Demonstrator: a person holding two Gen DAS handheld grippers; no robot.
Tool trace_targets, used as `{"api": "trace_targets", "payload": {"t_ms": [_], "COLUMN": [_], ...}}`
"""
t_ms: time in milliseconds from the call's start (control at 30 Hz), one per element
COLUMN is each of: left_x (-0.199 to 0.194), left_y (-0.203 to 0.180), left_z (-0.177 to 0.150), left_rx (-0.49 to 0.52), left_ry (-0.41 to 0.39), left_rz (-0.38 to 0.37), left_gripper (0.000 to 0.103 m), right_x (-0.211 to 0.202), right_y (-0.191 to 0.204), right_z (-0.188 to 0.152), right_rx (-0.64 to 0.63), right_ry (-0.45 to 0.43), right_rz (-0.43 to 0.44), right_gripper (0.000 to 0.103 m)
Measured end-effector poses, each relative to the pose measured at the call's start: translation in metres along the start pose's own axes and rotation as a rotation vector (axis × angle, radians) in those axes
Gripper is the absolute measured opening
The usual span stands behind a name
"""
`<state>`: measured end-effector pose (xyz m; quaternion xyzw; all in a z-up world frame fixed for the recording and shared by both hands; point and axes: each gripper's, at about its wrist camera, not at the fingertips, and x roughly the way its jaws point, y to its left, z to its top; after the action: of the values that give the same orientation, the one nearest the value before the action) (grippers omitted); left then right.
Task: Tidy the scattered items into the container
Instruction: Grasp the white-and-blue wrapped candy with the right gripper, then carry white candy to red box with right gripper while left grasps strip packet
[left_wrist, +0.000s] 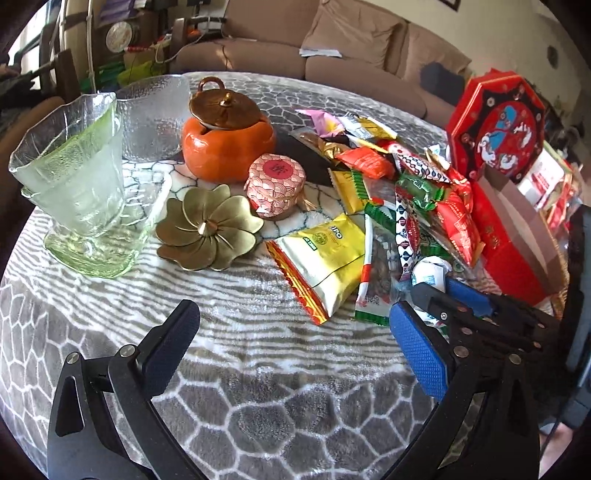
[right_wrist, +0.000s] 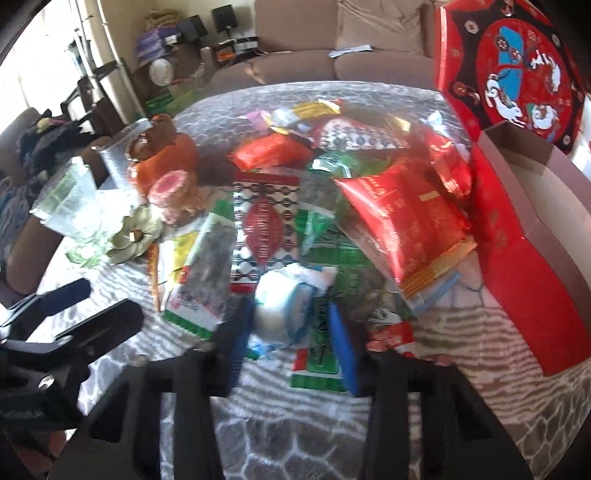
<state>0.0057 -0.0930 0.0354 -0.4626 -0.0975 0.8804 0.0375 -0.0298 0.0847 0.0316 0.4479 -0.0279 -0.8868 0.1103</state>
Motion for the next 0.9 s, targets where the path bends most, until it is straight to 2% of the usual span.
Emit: {"api": "trace_targets", "payload": {"t_ms": [267, 367, 500, 533, 567, 667, 733, 767, 800, 900], "left_x": [0.010, 0.021, 0.036, 0.041, 0.046, 0.052, 0.050, 0.048, 0.047, 0.044], "left_y": [-0.029, -0.043, -0.062, -0.066, -0.068, -0.076, -0.078, -0.078, -0.078, -0.078], "left_z": [0.006, 0.008, 0.011, 0.012, 0.012, 0.012, 0.012, 0.012, 0.013, 0.016], "left_rx": [0.063, 0.081, 0.126, 0.133, 0.139, 0.156, 0.155, 0.150, 0.141, 0.115], "left_ry": [0.013, 0.037, 0.055, 0.064, 0.079, 0.070, 0.053, 0.045, 0.041, 0.035], "left_rz": [0.007, 0.012, 0.040, 0.055, 0.067, 0.098, 0.105, 0.107, 0.108, 0.097], "left_gripper": [0.103, 0.103, 0.102, 0.099, 0.086, 0.080, 0.065, 0.052, 0.045, 0.034], "right_x": [-0.043, -0.073, -0.107, -0.114, -0.118, -0.122, -0.115, -0.111, -0.105, -0.086], "right_y": [-0.023, -0.045, -0.078, -0.090, -0.102, -0.143, -0.163, -0.171, -0.179, -0.206], "right_z": [0.000, 0.005, 0.016, 0.019, 0.022, 0.027, 0.028, 0.027, 0.026, 0.022], "right_rx": [0.033, 0.064, 0.089, 0.100, 0.114, 0.157, 0.167, 0.171, 0.176, 0.210], "right_ry": [-0.038, -0.077, -0.129, -0.135, -0.140, -0.135, -0.116, -0.104, -0.090, -0.040], "right_rz": [0.017, 0.010, -0.041, -0.061, -0.079, -0.127, -0.162, -0.177, -0.190, -0.205], "right_gripper": [0.028, 0.028, 0.028, 0.028, 0.028, 0.028, 0.028, 0.028, 0.028, 0.028]}}
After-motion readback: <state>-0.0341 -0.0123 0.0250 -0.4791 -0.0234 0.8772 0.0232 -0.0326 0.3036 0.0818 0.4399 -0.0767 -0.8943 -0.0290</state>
